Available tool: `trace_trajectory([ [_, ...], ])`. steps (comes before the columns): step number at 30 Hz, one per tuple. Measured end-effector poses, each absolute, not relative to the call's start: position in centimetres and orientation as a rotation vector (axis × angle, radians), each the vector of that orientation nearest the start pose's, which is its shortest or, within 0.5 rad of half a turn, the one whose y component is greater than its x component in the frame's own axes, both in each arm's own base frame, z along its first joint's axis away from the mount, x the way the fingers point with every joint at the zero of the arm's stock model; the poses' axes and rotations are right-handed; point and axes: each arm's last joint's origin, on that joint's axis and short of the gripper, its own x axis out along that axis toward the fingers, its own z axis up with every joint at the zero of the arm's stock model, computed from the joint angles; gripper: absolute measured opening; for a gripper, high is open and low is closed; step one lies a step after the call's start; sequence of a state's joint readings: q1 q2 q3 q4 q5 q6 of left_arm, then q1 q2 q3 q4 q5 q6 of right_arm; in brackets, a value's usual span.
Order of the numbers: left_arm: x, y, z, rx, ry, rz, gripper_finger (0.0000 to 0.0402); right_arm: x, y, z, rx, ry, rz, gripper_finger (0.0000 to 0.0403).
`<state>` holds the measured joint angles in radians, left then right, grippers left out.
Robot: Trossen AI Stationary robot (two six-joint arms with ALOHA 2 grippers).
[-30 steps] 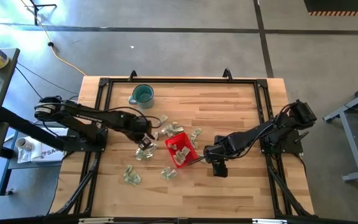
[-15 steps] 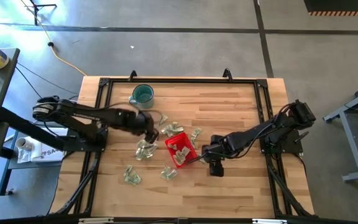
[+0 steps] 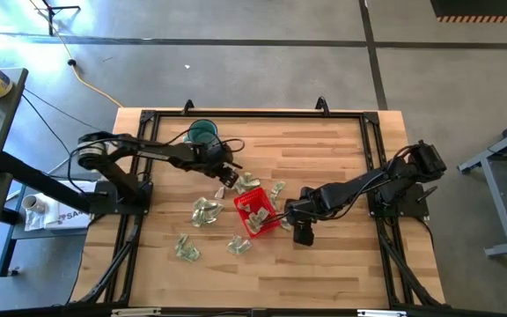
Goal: Pick and place Stevia / Truvia into bins
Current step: Put the white stevia packet into the basket
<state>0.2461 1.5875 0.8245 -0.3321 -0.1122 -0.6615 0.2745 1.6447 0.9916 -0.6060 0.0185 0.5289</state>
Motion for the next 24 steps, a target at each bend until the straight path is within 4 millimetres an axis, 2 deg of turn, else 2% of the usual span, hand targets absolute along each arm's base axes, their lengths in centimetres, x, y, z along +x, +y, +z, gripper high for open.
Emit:
trace_trajectory([
  [5,28.4,7.5,13.8,-0.651,0.981,0.683,0.0218,28.9,8.1,17.3,0.28,1.266,-0.129,0.0274],
  [9,28.9,7.7,13.4,-0.636,0.957,0.702,0.0206,28.9,8.0,17.3,0.282,1.262,-0.156,0.0273],
  [12,28.9,7.8,13.3,-0.615,0.946,0.73,0.0165,28.8,7.9,17.3,0.285,1.27,-0.173,0.0273],
  [16,29.0,8.0,13.3,-0.59,0.939,0.745,0.0078,28.7,7.9,17.3,0.276,1.273,-0.19,0.0273],
  [18,29.4,8.0,13.6,-0.582,0.934,0.711,0.0035,28.7,7.9,17.3,0.276,1.276,-0.192,0.0272],
  [19,29.6,8.0,13.8,-0.589,0.936,0.687,0.003,28.6,7.9,17.3,0.276,1.275,-0.191,0.0272],
  [21,30.0,7.9,14.6,-0.616,0.933,0.633,0.003,28.6,7.8,17.5,0.281,1.269,-0.191,0.027],
  [24,30.5,7.4,17.2,-0.629,0.917,0.579,0.0044,28.3,7.8,18.0,0.298,1.256,-0.21,0.027],
])
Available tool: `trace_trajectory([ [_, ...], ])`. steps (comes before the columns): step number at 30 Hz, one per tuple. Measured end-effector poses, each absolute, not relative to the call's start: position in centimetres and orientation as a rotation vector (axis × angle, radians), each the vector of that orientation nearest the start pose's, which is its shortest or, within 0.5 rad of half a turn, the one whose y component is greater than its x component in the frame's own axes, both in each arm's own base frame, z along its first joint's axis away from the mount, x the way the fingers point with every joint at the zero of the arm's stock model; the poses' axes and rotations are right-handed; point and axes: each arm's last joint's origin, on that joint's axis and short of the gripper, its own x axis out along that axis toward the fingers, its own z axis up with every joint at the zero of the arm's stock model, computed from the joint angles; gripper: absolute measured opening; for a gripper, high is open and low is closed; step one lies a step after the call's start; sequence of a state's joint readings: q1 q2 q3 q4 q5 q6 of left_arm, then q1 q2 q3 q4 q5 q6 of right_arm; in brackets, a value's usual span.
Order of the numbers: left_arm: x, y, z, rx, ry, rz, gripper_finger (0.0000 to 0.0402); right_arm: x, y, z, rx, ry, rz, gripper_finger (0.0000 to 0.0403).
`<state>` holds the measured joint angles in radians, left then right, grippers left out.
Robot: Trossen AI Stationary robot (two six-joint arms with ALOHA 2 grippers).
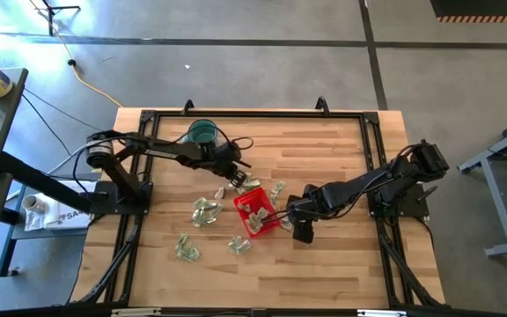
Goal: Pick and place Stevia / Truvia into bins
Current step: Put the white stevia packet into the basket
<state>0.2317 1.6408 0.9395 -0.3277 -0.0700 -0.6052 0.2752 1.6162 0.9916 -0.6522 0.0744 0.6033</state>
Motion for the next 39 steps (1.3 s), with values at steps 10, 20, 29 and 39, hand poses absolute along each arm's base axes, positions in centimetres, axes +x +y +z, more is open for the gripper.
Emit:
trace_trajectory([
  [10,31.5,-0.3,24.8,-0.518,0.803,0.226,0.0032,27.2,7.3,19.1,0.245,1.271,-0.256,0.0271],
  [20,34.0,-4.6,21.5,-0.515,0.819,0.13,0.0172,27.2,7.1,18.6,0.232,1.268,-0.184,0.0268],
  [29,29.6,-4.6,23.2,-0.513,1.009,0.311,0.0298,29.1,8.5,17.4,0.094,1.165,-0.029,0.0268],
  [39,23.8,-5.4,26.1,-0.47,1.054,0.576,0.0251,30.9,8.8,13.7,0.144,1.145,-0.161,0.0261],
])
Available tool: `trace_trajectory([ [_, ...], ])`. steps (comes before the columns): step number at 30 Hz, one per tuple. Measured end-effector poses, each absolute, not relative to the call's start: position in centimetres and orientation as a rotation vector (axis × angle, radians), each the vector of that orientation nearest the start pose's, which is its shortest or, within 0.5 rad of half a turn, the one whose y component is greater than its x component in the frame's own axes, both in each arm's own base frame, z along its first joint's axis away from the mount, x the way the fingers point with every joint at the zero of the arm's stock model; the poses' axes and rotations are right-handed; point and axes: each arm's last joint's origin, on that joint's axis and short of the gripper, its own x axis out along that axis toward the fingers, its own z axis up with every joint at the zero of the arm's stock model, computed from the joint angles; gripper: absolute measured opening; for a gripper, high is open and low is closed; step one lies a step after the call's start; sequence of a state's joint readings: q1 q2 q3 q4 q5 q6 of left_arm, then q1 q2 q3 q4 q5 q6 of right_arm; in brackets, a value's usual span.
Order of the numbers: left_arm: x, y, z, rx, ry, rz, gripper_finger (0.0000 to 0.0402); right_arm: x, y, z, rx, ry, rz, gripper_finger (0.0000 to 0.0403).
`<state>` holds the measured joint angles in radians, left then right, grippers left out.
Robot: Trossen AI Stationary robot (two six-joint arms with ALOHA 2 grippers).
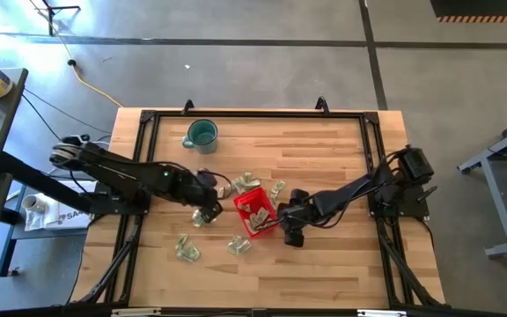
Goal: Pick and place Stevia / Truvia into bins
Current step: Put the white stevia packet into the basket
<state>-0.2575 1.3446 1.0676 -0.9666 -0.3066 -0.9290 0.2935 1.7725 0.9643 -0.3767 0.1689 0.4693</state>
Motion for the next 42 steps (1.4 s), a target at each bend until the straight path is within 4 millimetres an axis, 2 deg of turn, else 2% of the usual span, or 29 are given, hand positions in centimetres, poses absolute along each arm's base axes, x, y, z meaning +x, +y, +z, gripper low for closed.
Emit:
trace_trajectory([
  [3,22.3,-4.9,26.4,-0.458,1.098,0.654,0.0229,31.1,8.9,13.1,0.154,1.162,-0.155,0.0247],
  [6,20.9,-4.4,26.8,-0.426,1.139,0.72,0.021,31.1,9.0,12.7,0.171,1.18,-0.158,0.0212],
  [9,19.7,-4.0,27.3,-0.393,1.15,0.782,0.0195,30.9,8.9,12.7,0.17,1.205,-0.166,0.015],
  [13,17.9,-3.4,27.7,-0.386,1.134,0.854,0.0181,30.5,8.8,13.0,0.214,1.276,-0.156,0.0039],
  [15,16.9,-3.1,27.5,-0.419,1.11,0.879,0.0177,30.1,8.7,13.5,0.227,1.301,-0.171,0.0012],
  [18,15.1,-2.7,26.1,-0.516,1.052,0.899,0.0171,29.5,8.6,14.9,0.266,1.296,-0.227,0.0021],
  [23,14.2,-2.7,22.6,-0.73,0.909,0.744,0.0163,29.8,7.5,19.9,0.273,1.135,-0.33,0.0006],
  [26,14.5,-2.8,20.5,-0.794,0.833,0.665,0.0164,31.4,6.6,22.2,0.275,1.034,-0.26,0.0008],
  [29,14.8,-2.9,19.1,-0.82,0.797,0.624,0.0173,33.5,5.3,23.0,0.33,0.968,-0.129,0.0004],
  [31,15.0,-3.0,18.5,-0.823,0.787,0.62,0.0182,34.8,4.4,22.2,0.392,0.955,-0.088,0.0014],
  [34,15.1,-3.0,18.5,-0.824,0.776,0.622,0.0203,35.7,3.4,21.2,0.475,0.985,-0.046,0.0052],
  [38,15.7,-3.1,18.8,-0.836,0.718,0.596,0.0244,36.2,3.1,20.8,0.523,1.009,-0.026,0.0125],
  [42,15.9,-3.2,18.1,-0.816,0.775,0.609,0.0287,36.4,2.9,22.4,0.466,0.967,-0.1,0.0198],
])
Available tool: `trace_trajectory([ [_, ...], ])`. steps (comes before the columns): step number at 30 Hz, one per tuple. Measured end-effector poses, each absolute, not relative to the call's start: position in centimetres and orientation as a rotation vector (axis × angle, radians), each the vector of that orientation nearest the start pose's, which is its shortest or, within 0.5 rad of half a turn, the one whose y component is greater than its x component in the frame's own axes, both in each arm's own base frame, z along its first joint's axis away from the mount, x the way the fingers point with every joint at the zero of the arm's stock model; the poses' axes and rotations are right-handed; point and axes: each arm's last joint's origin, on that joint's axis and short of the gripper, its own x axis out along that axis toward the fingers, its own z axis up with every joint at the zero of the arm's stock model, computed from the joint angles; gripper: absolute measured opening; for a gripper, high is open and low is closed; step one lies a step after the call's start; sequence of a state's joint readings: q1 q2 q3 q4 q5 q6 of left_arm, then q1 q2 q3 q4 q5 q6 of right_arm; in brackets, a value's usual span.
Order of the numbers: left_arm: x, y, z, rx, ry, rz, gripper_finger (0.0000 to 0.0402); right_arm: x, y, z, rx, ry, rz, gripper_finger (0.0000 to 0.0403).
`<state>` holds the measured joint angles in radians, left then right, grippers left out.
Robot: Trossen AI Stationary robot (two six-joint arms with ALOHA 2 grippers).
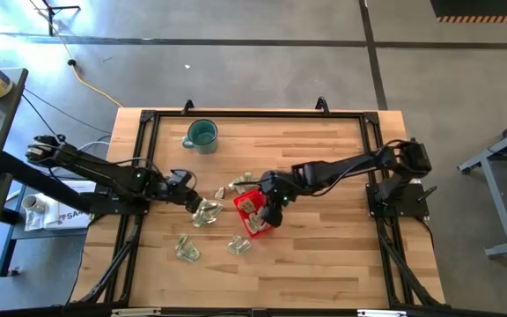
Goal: Pick and place Stevia / Truvia into bins
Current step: Put the white stevia packet into the basket
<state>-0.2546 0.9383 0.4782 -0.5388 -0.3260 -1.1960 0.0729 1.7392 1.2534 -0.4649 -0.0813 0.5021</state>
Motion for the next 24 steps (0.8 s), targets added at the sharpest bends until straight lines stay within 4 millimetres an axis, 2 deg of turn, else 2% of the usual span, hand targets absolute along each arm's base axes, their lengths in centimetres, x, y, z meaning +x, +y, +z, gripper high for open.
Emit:
trace_trajectory([
  [4,16.3,-3.3,16.9,-0.785,0.864,0.646,0.0302,35.9,2.9,23.7,0.331,0.995,-0.227,0.0239],
  [9,17.3,-3.6,15.4,-0.746,0.93,0.667,0.0274,35.3,2.8,23.2,0.288,1.061,-0.243,0.0249],
  [17,18.2,-4.0,13.3,-0.7,1.043,0.674,0.017,34.9,2.7,22.8,0.284,1.091,-0.264,0.0249],
  [24,18.2,-3.9,13.7,-0.672,1.012,0.7,0.0048,34.7,2.9,23.0,0.256,1.099,-0.254,0.0249],
])
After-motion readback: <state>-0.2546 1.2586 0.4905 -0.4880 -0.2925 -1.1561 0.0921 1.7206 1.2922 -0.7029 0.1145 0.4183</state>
